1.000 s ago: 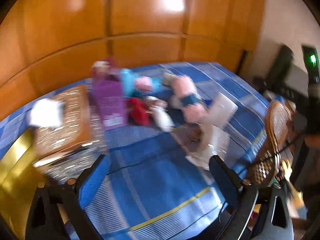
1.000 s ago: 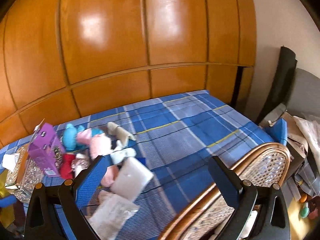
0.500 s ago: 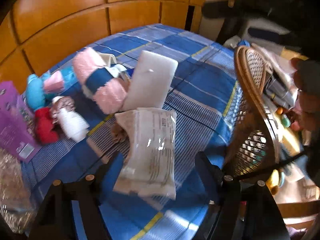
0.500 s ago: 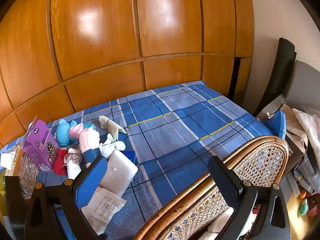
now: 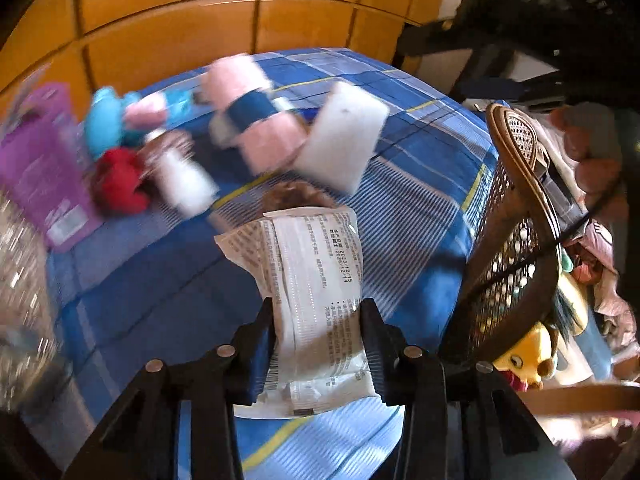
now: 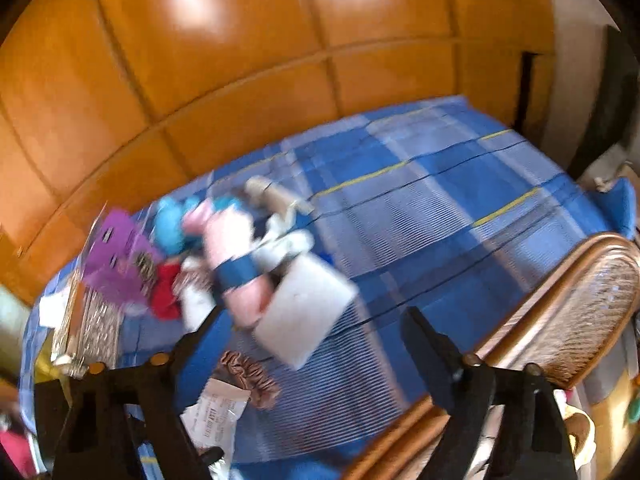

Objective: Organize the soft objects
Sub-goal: 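Close the right tool on the brown scrunchie while the left tool lifts the packet, then carry the wipes packet into the gold tray and open the left tool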

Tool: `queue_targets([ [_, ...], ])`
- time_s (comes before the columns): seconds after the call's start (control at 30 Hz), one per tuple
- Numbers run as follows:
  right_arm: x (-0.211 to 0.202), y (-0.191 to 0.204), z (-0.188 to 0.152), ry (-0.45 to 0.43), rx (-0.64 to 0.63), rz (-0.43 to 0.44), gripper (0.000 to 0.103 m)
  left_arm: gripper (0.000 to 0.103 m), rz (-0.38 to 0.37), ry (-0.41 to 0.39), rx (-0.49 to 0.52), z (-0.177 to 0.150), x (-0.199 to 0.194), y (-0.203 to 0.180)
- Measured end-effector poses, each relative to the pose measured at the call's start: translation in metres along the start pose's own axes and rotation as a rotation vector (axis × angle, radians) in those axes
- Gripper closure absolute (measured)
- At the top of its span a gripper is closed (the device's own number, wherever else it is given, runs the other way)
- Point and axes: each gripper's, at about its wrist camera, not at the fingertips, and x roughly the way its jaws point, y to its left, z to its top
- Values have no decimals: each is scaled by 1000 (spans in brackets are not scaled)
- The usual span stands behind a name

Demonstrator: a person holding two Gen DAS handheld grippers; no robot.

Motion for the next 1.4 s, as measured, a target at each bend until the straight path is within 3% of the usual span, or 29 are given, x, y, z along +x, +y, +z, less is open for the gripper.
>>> queue_targets([
  [0.07,11,13,-4,55,-38,14,31,62,20,0,-27,-15,-7,10],
  [0.13,25,25,-8,126,-72,47,36,62,33,-10,-54,-26,-14,20],
  [0.33,69,68,-29,307,-207,34,36,61,54,-45,-115,-44,-26,40],
  [0.5,98,87,-51,410,-277,-83,36,59,57,-55,-140,-45,-20,41],
  [0.57,109,86,-65,458,-263,-91,36,59,48,-58,-154,-47,-22,45],
  [0.63,106,86,-70,421,-260,-95,42,60,51,-58,-154,-45,-22,45],
  [0.67,104,85,-71,407,-251,-98,56,60,58,-60,-149,-43,-23,45],
  [0.73,98,81,-72,382,-223,-87,74,63,53,-59,-144,-39,-23,45],
  [0.77,97,78,-72,379,-214,-80,76,64,46,-62,-146,-37,-24,46],
  [0.97,86,66,-79,355,-202,-33,77,64,9,-144,-168,4,-45,49],
  [1.2,88,64,-77,350,-225,-37,75,64,-6,-266,-187,96,-74,64],
  [1.3,93,71,-78,343,-235,-36,75,64,53,-350,-240,132,-99,93],
  [1.4,92,74,-81,331,-253,-38,75,64,137,-435,-342,141,-134,136],
])
